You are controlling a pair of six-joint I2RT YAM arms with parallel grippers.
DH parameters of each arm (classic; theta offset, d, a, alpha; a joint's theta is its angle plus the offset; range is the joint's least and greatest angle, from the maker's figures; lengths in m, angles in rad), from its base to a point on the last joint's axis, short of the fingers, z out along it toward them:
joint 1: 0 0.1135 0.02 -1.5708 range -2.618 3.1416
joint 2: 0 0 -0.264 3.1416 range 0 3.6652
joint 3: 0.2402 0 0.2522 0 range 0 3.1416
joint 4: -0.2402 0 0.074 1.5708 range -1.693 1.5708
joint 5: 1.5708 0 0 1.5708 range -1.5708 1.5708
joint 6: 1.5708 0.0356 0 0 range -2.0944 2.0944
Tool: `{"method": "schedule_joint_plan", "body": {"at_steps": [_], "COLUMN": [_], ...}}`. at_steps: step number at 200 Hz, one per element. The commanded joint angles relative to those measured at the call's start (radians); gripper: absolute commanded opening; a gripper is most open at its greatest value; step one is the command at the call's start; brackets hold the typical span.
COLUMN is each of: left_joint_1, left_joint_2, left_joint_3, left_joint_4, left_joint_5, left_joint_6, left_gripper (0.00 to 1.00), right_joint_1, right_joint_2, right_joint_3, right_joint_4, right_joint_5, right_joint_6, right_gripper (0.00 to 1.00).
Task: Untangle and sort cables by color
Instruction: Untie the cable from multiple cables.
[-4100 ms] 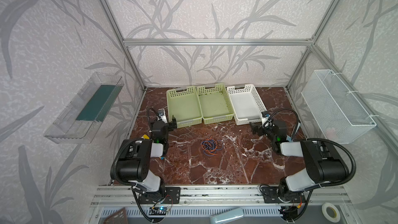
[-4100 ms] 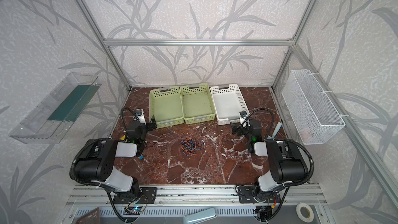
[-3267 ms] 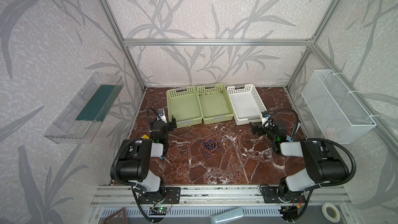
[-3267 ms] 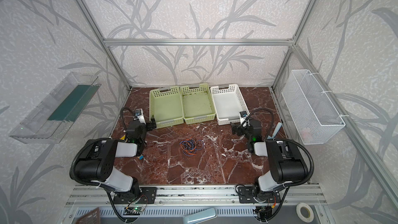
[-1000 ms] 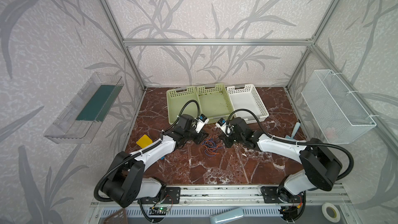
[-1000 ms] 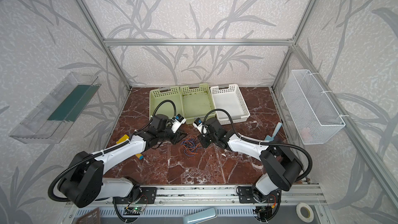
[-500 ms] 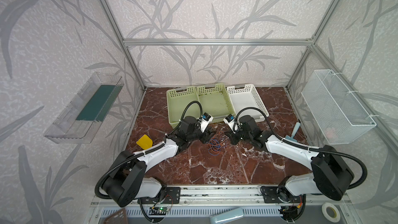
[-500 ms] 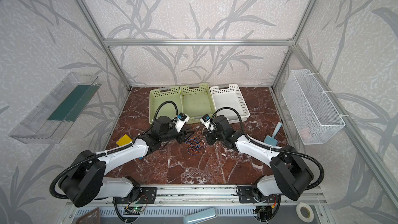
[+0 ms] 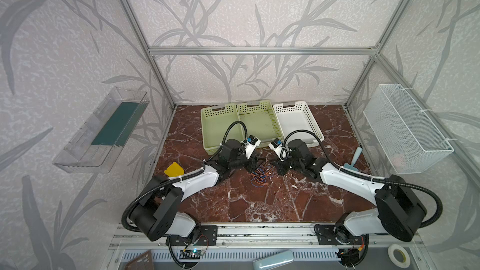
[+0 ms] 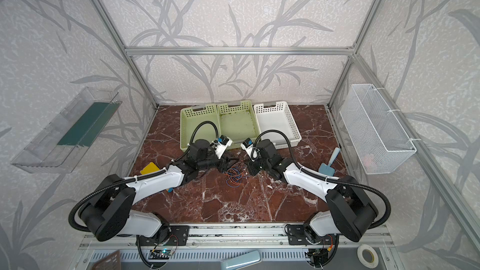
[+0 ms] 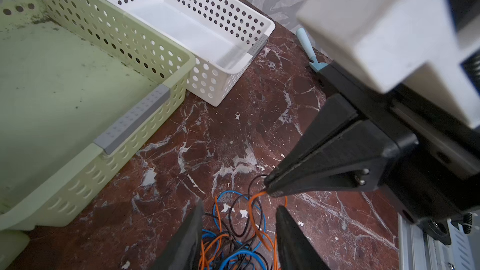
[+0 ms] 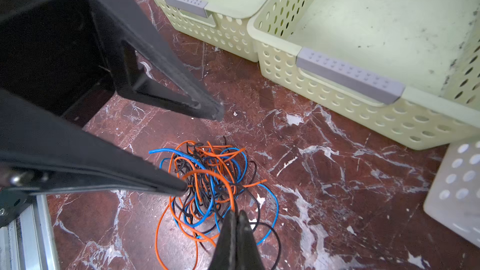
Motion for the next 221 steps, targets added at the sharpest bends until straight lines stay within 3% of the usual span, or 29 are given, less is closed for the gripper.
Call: {"method": "schedule_joint_plan", "body": {"at_steps": [1, 60, 92, 122, 129, 152, 169, 221], "left_joint_1": [-0.003, -0.008, -0.012, -0.019, -0.019, -0.021, -0.022, -0.035], "left_joint_2": [0.022, 0.072, 0.078, 0.075, 0.072, 0.032, -0.013, -0.098], "left_joint_3": [0.035, 0.051, 0.063, 0.074, 0.073, 0.08, 0.09, 0.176], "left_joint_4": [0.0, 0.002, 0.013, 0.013, 0.011, -0.024, -0.037, -0.151], "left_joint_5": [0.05, 0.094, 0.097, 0.092, 0.085, 0.052, 0.039, 0.047], "left_joint_6": [-0.031, -0.062, -0.07, -0.065, -0.061, -0.033, -0.015, 0.043], "left_gripper": [0.46, 0.36, 0.21, 0.0, 0.0, 0.0, 0.0, 0.0], "right_joint_1": [0.0, 0.0, 0.002, 0.002, 0.002, 0.002, 0.002, 0.001], "right_joint_2": [-0.027, -0.03, -0.023, -0.017, -0.015, -0.025, -0.04, -0.042], "right_joint_3": [-0.001, -0.009, -0.01, -0.015, -0.018, -0.036, -0.069, -0.127], "right_joint_4": [0.028, 0.043, 0.046, 0.052, 0.056, 0.065, 0.087, 0.162], "right_joint_5": [-0.01, -0.006, -0.01, -0.008, -0.003, 0.008, 0.009, -0.02], "right_joint_6": [0.0, -0.003, -0.002, -0.003, 0.003, 0.002, -0.003, 0.002], "right_gripper": [0.0, 0.0, 0.0, 0.0, 0.03, 0.26, 0.35, 0.36]}}
